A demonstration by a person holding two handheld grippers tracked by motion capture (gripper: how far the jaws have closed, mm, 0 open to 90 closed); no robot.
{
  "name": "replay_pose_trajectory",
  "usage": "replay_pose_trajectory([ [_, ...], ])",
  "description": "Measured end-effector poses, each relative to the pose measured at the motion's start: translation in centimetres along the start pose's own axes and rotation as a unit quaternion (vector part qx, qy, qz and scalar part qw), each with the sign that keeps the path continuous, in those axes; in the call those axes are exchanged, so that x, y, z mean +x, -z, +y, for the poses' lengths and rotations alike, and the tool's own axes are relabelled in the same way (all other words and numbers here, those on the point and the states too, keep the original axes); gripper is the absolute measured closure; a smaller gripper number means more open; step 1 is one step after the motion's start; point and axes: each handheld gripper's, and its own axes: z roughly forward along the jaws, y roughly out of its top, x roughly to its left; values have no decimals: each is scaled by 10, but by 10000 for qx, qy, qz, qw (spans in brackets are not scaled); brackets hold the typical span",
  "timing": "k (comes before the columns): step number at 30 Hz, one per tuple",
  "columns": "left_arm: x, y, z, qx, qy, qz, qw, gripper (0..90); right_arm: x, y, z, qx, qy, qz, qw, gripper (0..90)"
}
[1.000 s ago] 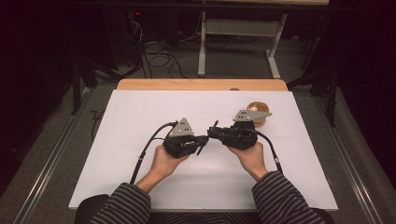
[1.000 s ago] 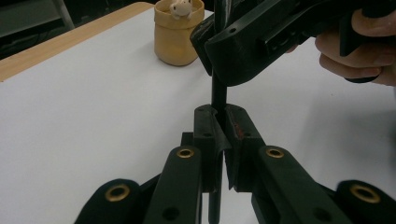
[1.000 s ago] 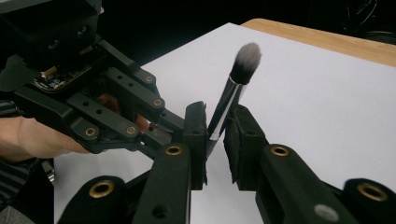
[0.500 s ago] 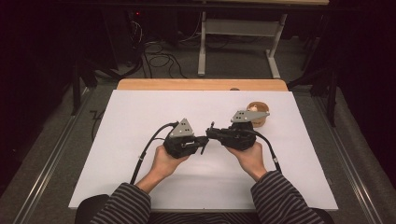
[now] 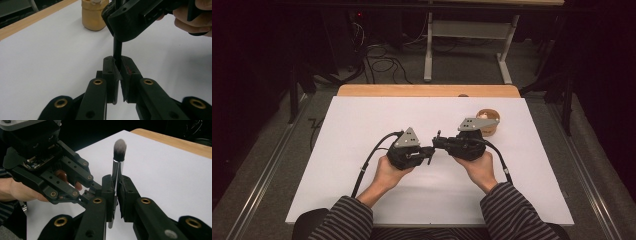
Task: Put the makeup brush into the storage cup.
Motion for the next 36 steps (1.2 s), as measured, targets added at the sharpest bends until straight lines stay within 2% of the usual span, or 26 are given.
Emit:
replay_pose_trajectory([
  [6, 0, 0, 0, -10, -7, 15, 10000, 793, -1, 1, 1, 30, 32, -18, 10000, 854],
  [16, 1, 2, 0, 0, 25, 54, 10000, 646, -1, 4, 1, 112, 111, -95, 9998, 854],
  [25, 3, 6, 0, -11, 126, 231, 9997, 536, -4, 10, 1, 203, 212, -191, 9994, 855],
  [36, 8, 19, -3, -25, 261, 502, 9984, 496, -7, 18, 2, 272, 231, -281, 9990, 855],
])
